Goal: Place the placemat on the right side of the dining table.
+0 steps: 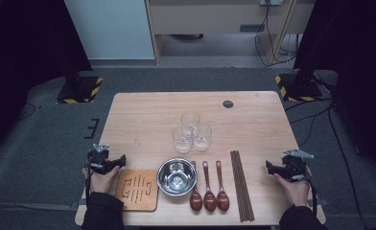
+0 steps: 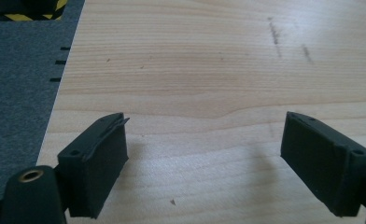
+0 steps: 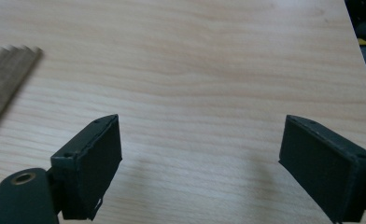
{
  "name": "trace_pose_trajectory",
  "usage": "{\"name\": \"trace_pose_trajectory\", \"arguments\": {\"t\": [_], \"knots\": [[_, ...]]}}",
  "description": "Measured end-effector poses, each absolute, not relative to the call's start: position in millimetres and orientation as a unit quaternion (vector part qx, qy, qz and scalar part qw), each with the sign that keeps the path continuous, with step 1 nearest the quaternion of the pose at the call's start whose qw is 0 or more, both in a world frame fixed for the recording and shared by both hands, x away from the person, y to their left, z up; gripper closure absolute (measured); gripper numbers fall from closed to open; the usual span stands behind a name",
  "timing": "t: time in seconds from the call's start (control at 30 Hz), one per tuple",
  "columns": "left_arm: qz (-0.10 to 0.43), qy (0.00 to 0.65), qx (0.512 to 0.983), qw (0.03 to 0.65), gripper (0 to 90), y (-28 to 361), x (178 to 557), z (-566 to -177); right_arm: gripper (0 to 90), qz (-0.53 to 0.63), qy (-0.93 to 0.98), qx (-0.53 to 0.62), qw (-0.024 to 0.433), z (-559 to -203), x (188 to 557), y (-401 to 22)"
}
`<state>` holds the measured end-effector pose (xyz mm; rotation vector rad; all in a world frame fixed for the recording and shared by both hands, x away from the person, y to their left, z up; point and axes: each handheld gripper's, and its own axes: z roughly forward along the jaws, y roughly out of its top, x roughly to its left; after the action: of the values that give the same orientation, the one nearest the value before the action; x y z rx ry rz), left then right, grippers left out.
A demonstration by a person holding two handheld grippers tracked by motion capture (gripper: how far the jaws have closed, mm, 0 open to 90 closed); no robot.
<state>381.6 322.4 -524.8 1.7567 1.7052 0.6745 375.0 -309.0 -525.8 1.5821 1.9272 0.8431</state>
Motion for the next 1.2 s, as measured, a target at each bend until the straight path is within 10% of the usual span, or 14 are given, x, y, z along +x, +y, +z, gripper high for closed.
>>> {"name": "trace_pose_trajectory", "arguments": {"t": [1.2], "knots": [[0.225, 0.584, 0.696, 0.350, 12.6, 294, 316, -513, 9.6, 0.329, 0.702, 0.582, 0.244, -505, 361, -308]]}}
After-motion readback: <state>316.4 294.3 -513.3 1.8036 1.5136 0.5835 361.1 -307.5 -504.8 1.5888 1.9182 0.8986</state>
